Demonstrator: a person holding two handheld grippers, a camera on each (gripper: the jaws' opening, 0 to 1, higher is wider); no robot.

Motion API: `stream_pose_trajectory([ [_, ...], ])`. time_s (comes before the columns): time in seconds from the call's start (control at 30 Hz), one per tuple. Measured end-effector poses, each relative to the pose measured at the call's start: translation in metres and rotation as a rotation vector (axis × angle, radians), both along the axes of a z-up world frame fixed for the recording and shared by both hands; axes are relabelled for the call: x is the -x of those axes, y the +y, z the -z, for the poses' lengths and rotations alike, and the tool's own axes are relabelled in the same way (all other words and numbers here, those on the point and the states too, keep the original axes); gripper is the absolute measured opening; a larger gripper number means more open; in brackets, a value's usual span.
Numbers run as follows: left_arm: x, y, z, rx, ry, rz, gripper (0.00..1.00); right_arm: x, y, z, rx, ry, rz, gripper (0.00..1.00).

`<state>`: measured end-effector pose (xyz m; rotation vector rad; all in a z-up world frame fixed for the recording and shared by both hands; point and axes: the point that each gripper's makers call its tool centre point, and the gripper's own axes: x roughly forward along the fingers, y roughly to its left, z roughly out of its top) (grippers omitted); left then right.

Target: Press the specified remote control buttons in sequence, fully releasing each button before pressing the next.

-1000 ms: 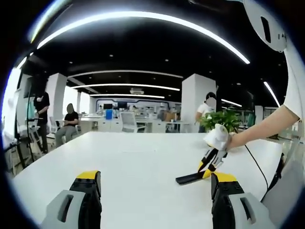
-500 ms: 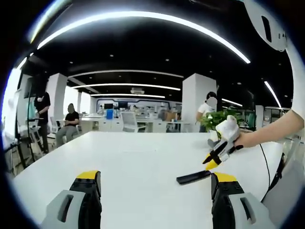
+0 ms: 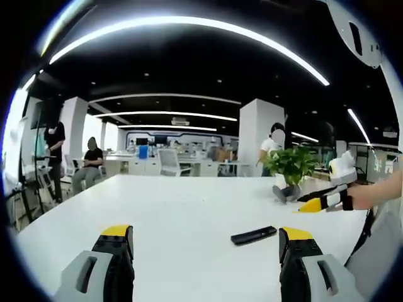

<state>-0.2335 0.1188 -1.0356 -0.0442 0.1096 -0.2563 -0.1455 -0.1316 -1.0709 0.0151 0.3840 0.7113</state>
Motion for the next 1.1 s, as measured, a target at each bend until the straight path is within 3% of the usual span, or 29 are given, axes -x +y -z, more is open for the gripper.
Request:
stream_pose_trajectory([
  [0.17, 0.001, 0.0, -0.005, 0.005, -0.017, -0.003, 1.0, 0.022, -0.014, -0.012, -0.036, -0.024, 0.066, 0.99],
  [0.33, 0.001, 0.001, -0.01, 0.016, -0.034, -0.009, 1.0, 0.041, -0.033, -0.019, 0.005, -0.048, 0.137, 0.99],
  [0.47, 0.002, 0.001, -0.013, 0.028, -0.045, -0.013, 1.0, 0.056, -0.044, -0.026, 0.0, -0.093, 0.174, 0.91],
  [0.53, 0.003, 0.002, -0.015, 0.039, -0.051, -0.014, 1.0, 0.061, -0.047, -0.03, -0.016, -0.109, 0.2, 0.92],
  [0.67, 0.004, 0.002, -0.017, 0.055, -0.06, -0.013, 1.0, 0.069, -0.051, -0.031, 0.011, -0.119, 0.229, 0.99],
  [0.83, 0.004, 0.003, -0.018, 0.063, -0.064, -0.015, 1.0, 0.072, -0.055, -0.026, 0.05, -0.134, 0.258, 0.97],
  [0.97, 0.005, 0.0, -0.016, 0.059, -0.058, -0.001, 1.0, 0.072, -0.057, -0.015, 0.071, -0.104, 0.236, 0.96],
  [1.1, 0.006, -0.003, -0.015, 0.054, -0.055, 0.009, 1.0, 0.072, -0.066, -0.016, 0.048, -0.1, 0.265, 0.95],
])
